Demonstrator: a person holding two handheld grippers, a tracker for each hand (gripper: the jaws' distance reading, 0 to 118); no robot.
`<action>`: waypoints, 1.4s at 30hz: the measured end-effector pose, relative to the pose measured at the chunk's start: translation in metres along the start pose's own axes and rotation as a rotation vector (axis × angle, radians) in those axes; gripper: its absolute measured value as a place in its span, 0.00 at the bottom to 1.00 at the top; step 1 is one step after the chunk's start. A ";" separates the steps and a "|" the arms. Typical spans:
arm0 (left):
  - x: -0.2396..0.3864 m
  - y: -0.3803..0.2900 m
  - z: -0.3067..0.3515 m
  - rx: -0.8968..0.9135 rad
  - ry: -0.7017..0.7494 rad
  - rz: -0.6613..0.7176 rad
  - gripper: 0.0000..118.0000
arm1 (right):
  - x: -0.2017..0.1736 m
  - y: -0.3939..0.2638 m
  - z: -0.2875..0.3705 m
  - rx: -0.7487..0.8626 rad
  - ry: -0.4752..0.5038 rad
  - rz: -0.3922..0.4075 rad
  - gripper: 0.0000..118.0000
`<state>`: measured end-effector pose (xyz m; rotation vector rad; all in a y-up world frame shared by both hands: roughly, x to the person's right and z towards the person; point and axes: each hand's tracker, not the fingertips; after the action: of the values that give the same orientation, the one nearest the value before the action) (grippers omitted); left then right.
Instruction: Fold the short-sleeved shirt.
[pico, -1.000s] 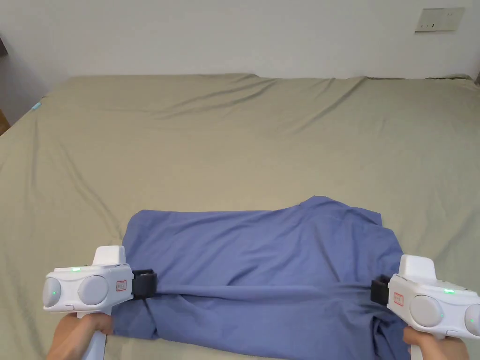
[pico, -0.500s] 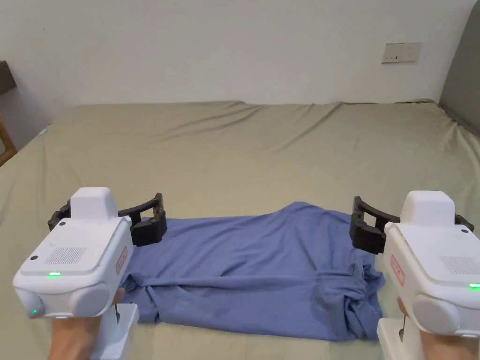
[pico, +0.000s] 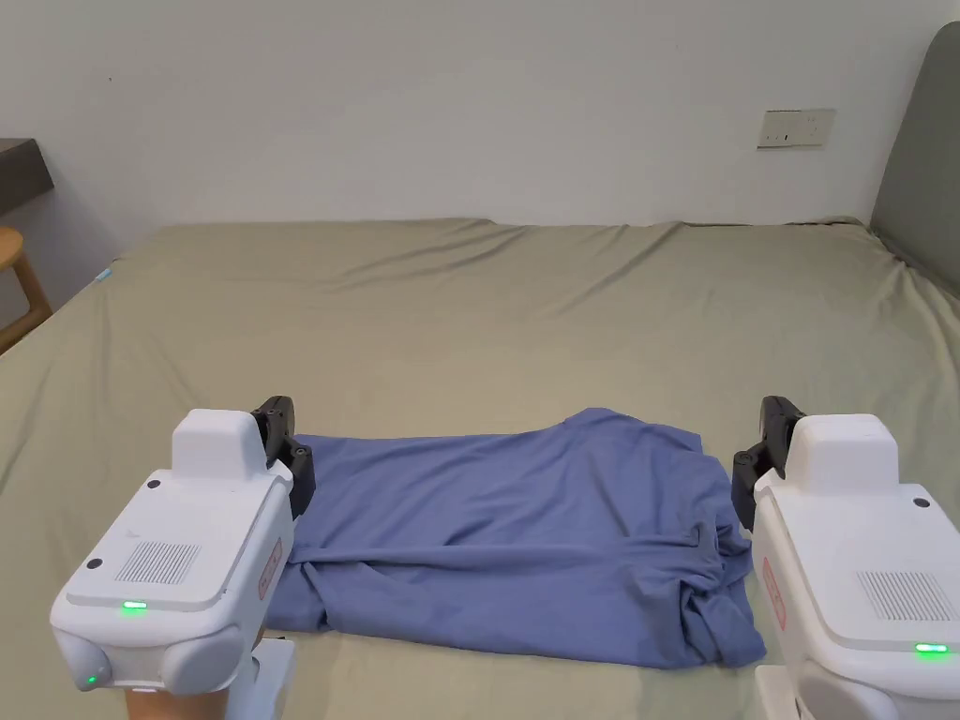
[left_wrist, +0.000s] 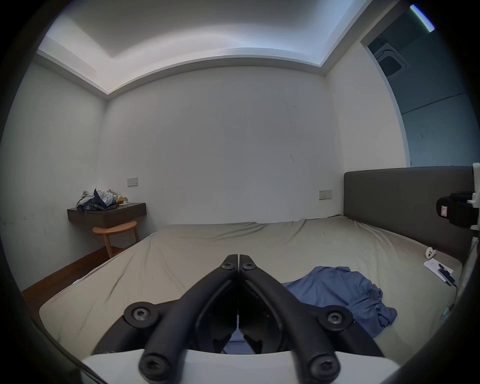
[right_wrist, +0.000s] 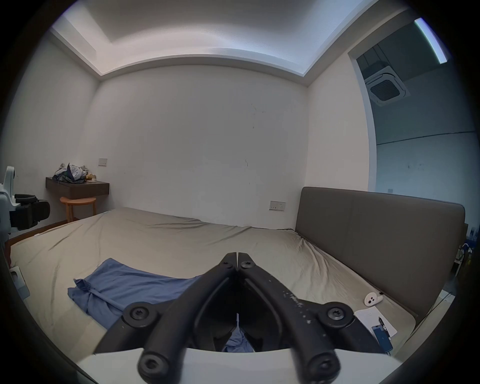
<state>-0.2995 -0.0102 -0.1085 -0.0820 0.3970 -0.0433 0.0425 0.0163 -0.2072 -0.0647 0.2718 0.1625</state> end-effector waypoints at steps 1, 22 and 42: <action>-0.001 0.001 -0.002 -0.007 -0.002 0.000 0.00 | 0.000 0.000 -0.001 0.000 0.002 -0.003 0.01; -0.113 -0.136 -0.170 -0.898 -0.042 0.258 0.56 | 0.003 -0.032 -0.065 -0.141 -0.001 0.032 0.01; -0.100 -0.161 -0.161 -0.901 -0.002 0.259 0.02 | 0.034 -0.108 -0.137 -0.549 0.001 -0.137 0.04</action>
<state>-0.4586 -0.1765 -0.2040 -0.9172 0.3977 0.3956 0.0576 -0.0962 -0.3436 -0.6269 0.2161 0.0970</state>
